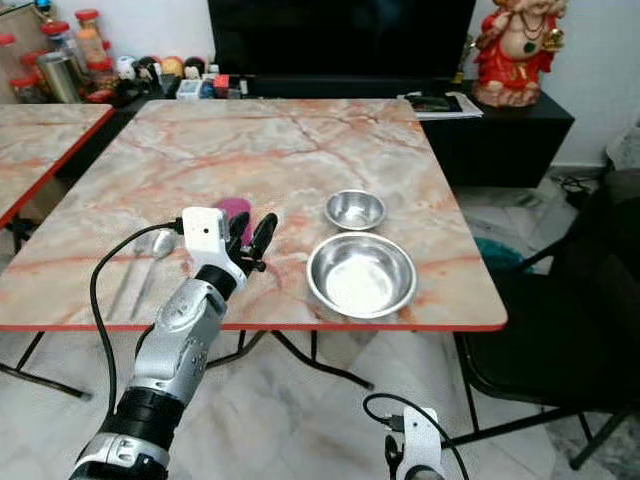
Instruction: Setting the table
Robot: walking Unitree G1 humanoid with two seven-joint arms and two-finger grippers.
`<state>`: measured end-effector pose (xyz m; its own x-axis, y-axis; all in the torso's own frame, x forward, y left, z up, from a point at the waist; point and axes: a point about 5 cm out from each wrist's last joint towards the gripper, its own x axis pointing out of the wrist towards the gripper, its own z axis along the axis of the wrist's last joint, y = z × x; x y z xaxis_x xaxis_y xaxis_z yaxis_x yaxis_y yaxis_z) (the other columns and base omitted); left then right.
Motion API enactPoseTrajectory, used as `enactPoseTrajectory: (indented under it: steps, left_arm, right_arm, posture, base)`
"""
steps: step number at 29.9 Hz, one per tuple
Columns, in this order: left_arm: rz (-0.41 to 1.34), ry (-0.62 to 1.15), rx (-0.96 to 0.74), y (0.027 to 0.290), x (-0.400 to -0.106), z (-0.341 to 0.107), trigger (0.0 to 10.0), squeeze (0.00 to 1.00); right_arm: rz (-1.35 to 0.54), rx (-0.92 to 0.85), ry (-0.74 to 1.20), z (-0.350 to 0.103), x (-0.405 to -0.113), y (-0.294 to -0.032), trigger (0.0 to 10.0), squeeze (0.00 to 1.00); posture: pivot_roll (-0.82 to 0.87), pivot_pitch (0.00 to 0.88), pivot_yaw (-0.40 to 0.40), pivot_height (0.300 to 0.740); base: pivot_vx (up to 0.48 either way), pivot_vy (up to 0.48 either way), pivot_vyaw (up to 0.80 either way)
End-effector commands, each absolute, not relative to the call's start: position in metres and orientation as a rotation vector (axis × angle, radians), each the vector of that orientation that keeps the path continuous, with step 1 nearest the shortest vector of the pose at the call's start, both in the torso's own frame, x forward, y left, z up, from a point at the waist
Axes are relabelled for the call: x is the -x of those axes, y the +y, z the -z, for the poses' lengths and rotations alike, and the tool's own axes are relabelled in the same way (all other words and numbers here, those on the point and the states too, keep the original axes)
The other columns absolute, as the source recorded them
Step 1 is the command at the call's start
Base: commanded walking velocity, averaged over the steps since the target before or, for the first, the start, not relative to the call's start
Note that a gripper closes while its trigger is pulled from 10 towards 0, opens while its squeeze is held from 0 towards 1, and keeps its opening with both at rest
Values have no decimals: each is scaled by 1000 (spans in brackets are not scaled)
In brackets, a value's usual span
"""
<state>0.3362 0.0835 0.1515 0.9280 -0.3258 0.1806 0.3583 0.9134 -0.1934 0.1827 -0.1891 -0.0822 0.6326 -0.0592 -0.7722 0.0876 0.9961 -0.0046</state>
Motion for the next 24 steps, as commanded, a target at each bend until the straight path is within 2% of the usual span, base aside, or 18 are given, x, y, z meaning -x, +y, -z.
enactPoseTrajectory:
  steps: [1, 18, 24]
  left_arm:
    - [334, -152, 207, 90, -339, -152, 10000, 0]
    - [296, -153, 198, 97, -341, -149, 10000, 0]
    - [230, -147, 199, 115, -346, -148, 10000, 0]
  right_arm:
    - [87, -43, 871, 80, -188, -189, 10000, 0]
    - [86, -35, 875, 80, -187, -192, 10000, 0]
    - [77, -21, 874, 79, -188, -196, 10000, 0]
  posture:
    - [-14, 0, -34, 740]
    - [-27, 0, -42, 740]
    - [-24, 0, -54, 740]
  base:
    - [0, -379, 0]
    - [0, -377, 0]
    - [0, 0, 0]
